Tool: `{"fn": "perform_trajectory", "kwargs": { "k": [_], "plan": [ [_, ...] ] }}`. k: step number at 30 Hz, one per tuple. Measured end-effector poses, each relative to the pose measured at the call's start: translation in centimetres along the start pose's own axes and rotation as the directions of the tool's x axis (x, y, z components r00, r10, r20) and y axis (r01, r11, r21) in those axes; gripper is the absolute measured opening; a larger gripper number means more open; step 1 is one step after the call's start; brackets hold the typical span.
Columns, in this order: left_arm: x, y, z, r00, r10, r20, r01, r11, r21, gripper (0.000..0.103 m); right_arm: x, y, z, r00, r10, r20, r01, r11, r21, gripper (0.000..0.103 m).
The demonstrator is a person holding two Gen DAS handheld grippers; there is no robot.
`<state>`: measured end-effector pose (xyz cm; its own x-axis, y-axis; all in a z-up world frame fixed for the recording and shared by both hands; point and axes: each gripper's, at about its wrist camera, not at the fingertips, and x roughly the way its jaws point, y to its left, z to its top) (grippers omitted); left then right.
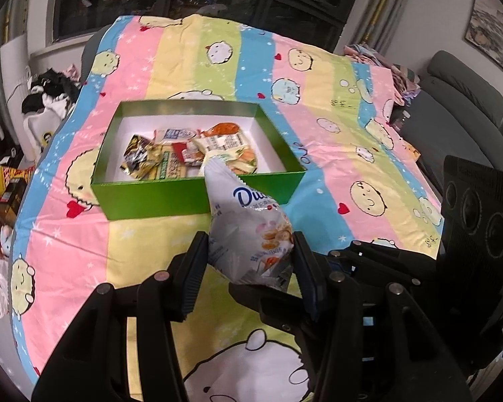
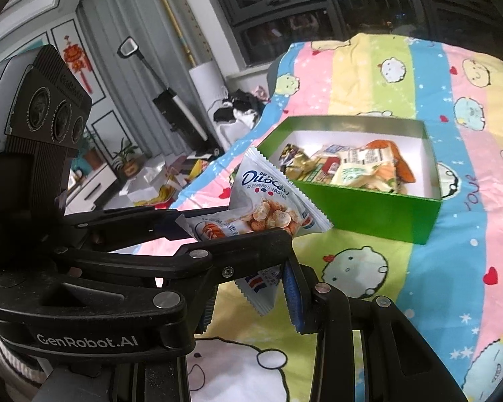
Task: Organize snacks
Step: 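Lift the Duoqu bag and carry it over the green box, then lower the Duoqu bag into the green box and open the right gripper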
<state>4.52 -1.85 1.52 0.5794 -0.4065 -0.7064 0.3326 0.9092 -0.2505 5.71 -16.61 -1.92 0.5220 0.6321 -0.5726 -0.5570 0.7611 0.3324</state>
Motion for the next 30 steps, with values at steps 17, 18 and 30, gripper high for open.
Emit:
{"fn": "perform_trajectory", "kwargs": {
  "k": [17, 18, 30],
  "plan": [
    [1.8, -2.1, 5.9, 0.998, -0.025, 0.062, 0.02, 0.996, 0.091, 0.05, -1.6, -3.3, 4.1, 0.992, -0.056, 0.117, 0.054, 0.998, 0.019, 0.037],
    [2.0, -2.0, 6.3, 0.998, -0.026, 0.064, 0.02, 0.996, 0.093, 0.05, -1.5, -3.4, 4.4, 0.991, -0.058, 0.118, 0.056, 0.998, 0.019, 0.037],
    [3.8, 0.1, 9.6, 0.997, -0.012, 0.073, 0.006, 0.997, 0.083, 0.05, 1.0, -5.0, 7.7, 0.991, -0.046, 0.125, 0.045, 0.999, 0.012, 0.037]
  ]
}}
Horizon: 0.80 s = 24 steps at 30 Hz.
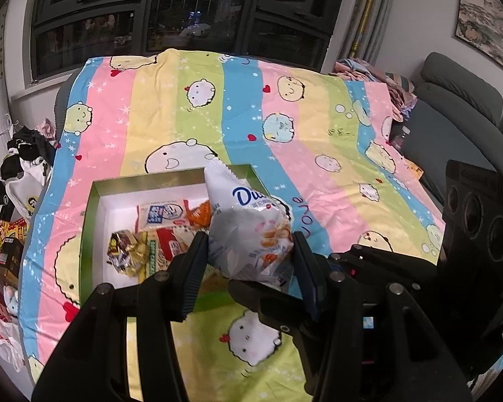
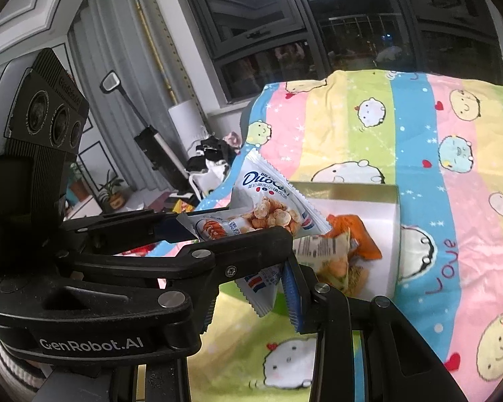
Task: Organize snacks
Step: 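Lower the Duoqu bag into the green box and open the right gripper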
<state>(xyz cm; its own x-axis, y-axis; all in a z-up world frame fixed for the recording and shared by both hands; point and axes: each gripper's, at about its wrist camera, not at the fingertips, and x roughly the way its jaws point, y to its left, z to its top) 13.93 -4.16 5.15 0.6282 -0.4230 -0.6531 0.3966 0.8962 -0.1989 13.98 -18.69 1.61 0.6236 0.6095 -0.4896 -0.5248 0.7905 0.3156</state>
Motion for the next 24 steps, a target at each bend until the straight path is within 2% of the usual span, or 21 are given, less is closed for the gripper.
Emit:
{"fn": "perform_trajectory", "kwargs": {
  "k": [8, 13, 24],
  "plan": [
    [1.9, 2.9, 1.8, 1.0, 0.006, -0.005, -0.006, 0.999, -0.041, 0.05, 3.1, -0.7, 1.8, 1.0, 0.015, -0.012, -0.015, 1.0, 0.0, 0.037],
    [4.4, 5.1, 1.9, 0.999, -0.006, -0.04, 0.002, 0.994, -0.107, 0.05, 5.8, -1.7, 2.4, 0.998, 0.023, -0.06, -0.022, 1.0, 0.013, 0.037],
    [8.6, 7.9, 1.5, 0.994, -0.018, -0.105, 0.0, 0.986, -0.168, 0.05, 10.6, -3.8, 2.1, 0.987, 0.017, -0.157, -0.011, 0.999, 0.039, 0.037]
  ]
}}
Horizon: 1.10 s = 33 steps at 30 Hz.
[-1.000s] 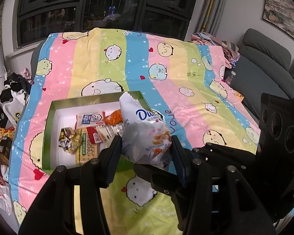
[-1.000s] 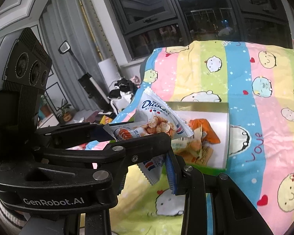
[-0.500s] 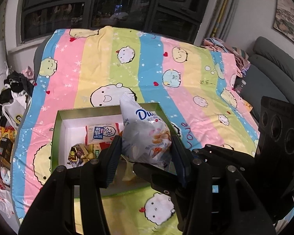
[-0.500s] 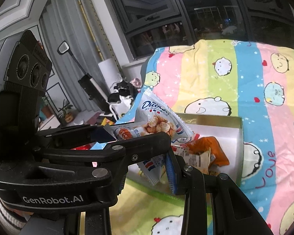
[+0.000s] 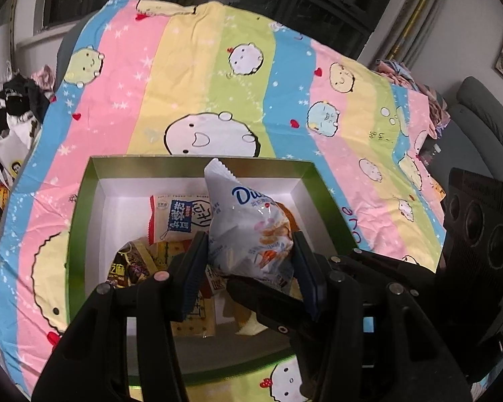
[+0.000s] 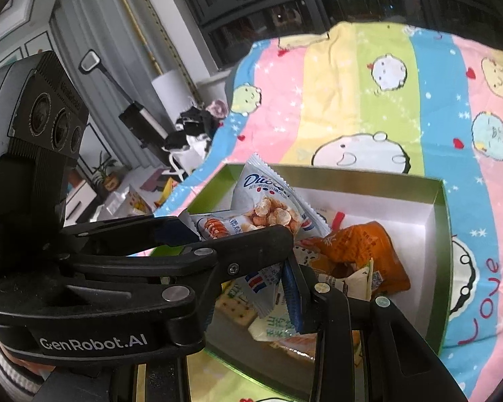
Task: Organize snacks
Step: 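Lower the Duoqu bag into the green box and open the right gripper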
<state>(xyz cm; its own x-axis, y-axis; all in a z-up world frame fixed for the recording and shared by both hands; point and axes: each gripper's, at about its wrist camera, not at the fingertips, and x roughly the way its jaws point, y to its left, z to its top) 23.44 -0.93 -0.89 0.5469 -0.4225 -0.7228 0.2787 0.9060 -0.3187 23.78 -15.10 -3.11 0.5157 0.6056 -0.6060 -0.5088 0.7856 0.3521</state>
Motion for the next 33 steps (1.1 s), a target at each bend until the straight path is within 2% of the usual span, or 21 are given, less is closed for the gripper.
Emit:
{"fn": "perform_trajectory", "kwargs": {
  "k": [11, 27, 33],
  "plan": [
    [2.3, 0.8, -0.3, 0.999, 0.01, -0.042, -0.011, 1.0, -0.017, 0.05, 2.1, -1.3, -0.3, 0.997, -0.02, -0.073, 0.021, 0.999, 0.025, 0.037],
    [3.0, 1.3, -0.6, 0.997, 0.011, -0.072, -0.014, 0.999, -0.04, 0.05, 3.1, -1.6, -0.4, 0.994, -0.018, -0.107, 0.022, 0.999, 0.043, 0.037],
    [3.0, 1.1, -0.6, 0.996, 0.059, -0.072, -0.061, 0.998, -0.026, 0.052, 3.1, -1.5, -0.5, 0.993, -0.021, -0.115, 0.026, 0.998, 0.048, 0.037]
  ]
}}
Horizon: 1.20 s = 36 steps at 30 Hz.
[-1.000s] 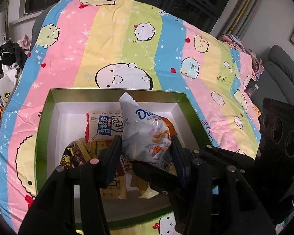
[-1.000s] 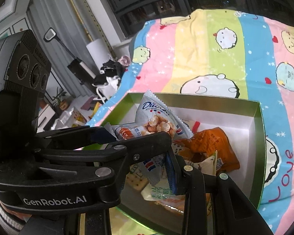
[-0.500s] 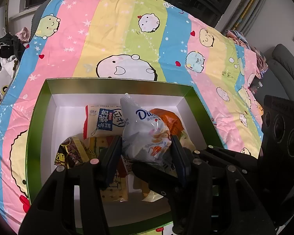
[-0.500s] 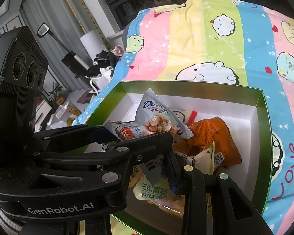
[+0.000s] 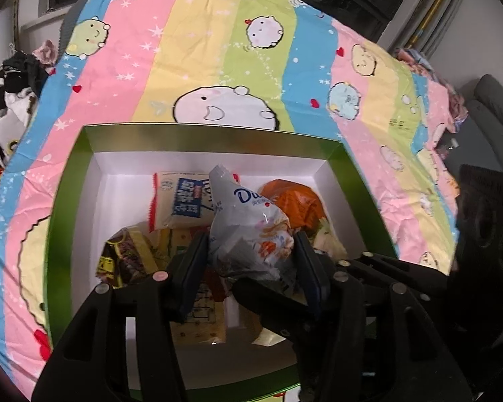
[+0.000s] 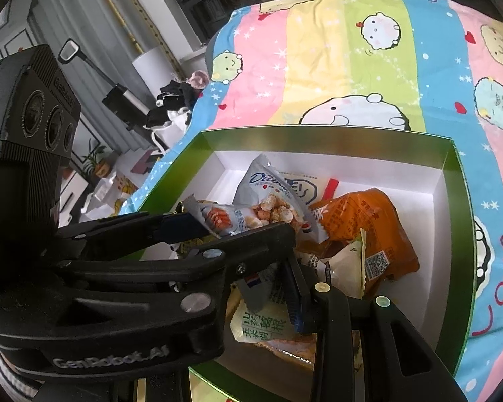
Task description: Organize snacks
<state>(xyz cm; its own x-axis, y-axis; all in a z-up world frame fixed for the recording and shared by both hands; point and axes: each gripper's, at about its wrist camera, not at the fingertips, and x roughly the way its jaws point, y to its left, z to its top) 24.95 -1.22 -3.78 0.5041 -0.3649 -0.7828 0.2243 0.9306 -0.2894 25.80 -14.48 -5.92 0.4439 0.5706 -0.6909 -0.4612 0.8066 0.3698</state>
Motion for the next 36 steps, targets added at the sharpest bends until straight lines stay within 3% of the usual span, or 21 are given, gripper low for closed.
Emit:
{"fn": "perform_trajectory", "kwargs": {
  "k": [5, 9, 12, 16, 21, 23, 31, 36],
  "plan": [
    [0.0, 0.2, -0.3, 0.999, 0.041, -0.012, -0.041, 0.999, -0.008, 0.065, -0.2, 0.0, -0.3, 1.0, -0.004, -0.011, 0.004, 1.0, 0.002, 0.037],
    [-0.2, 0.4, -0.3, 0.998, 0.054, -0.022, -0.054, 0.998, -0.014, 0.067, -0.5, 0.2, -0.4, 1.0, -0.012, -0.013, 0.012, 1.0, 0.005, 0.037],
    [-0.5, 0.2, -0.5, 0.996, 0.083, -0.019, -0.083, 0.997, -0.001, 0.076, -0.7, 0.3, -0.3, 0.999, -0.028, -0.019, 0.028, 1.0, -0.002, 0.037],
    [-1.2, 0.1, -0.8, 0.994, 0.109, -0.013, -0.109, 0.994, 0.0, 0.089, -1.6, 0.6, -0.5, 0.998, -0.069, -0.013, 0.068, 0.997, -0.032, 0.049],
    [-3.3, -0.4, -1.2, 0.991, 0.133, 0.029, -0.134, 0.991, 0.015, 0.093, -3.9, 1.3, -1.0, 0.99, -0.134, 0.033, 0.136, 0.989, -0.063, 0.062],
    [-4.0, -0.7, -1.3, 0.99, 0.137, 0.039, -0.138, 0.99, 0.024, 0.1, -4.6, 1.4, -1.1, 0.988, -0.149, 0.041, 0.151, 0.987, -0.063, 0.065],
    [-6.4, -1.8, -1.9, 0.975, 0.203, 0.095, -0.209, 0.976, 0.059, 0.102, -7.5, 1.5, -1.6, 0.968, -0.241, 0.073, 0.244, 0.968, -0.049, 0.077],
    [-8.5, -2.3, -2.4, 0.969, 0.219, 0.116, -0.225, 0.973, 0.045, 0.102, -9.8, 2.2, -1.7, 0.938, -0.328, 0.108, 0.335, 0.941, -0.051, 0.087]
  ]
}}
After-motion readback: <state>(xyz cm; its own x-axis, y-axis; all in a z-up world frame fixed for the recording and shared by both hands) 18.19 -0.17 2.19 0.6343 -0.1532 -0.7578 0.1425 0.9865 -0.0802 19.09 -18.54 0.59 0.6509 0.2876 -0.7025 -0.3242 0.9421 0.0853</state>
